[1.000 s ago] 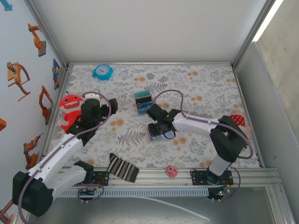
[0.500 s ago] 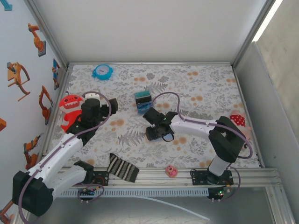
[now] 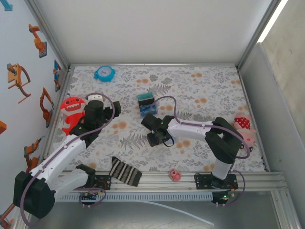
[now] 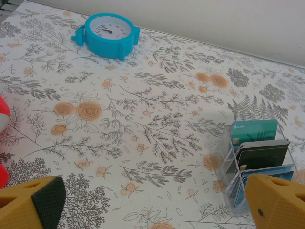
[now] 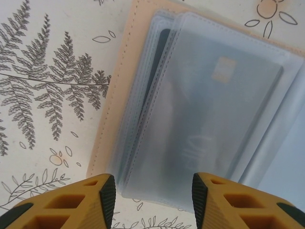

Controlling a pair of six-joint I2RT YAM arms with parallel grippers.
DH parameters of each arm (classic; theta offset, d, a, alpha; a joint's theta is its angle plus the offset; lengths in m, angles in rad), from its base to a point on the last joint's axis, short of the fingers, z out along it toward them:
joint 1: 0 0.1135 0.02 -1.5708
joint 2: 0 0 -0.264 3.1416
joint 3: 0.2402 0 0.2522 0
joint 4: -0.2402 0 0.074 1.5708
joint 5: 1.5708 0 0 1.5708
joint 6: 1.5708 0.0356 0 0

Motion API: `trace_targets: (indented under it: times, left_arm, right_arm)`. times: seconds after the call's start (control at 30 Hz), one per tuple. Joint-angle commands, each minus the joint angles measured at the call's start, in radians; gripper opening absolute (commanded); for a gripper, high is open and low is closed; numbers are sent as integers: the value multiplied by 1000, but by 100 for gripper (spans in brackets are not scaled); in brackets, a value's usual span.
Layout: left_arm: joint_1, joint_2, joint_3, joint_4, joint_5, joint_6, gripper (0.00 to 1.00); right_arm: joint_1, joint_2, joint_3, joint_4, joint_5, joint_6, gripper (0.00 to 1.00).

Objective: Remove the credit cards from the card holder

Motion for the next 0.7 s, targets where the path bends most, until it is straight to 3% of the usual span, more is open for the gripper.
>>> trace_targets:
  times: [0.0, 0.33, 0.67]
  left_arm:
    - [-4, 4, 33, 14, 1, -16, 97]
    - [-3, 16, 39, 13, 10, -17, 97]
    - [-5, 17, 41, 9, 15, -18, 97]
  right_arm:
    - [7, 21, 31, -31, 26, -2, 46]
    - [6, 40, 26, -44, 64, 0, 47]
    - [7, 31, 31, -48, 93, 5, 29]
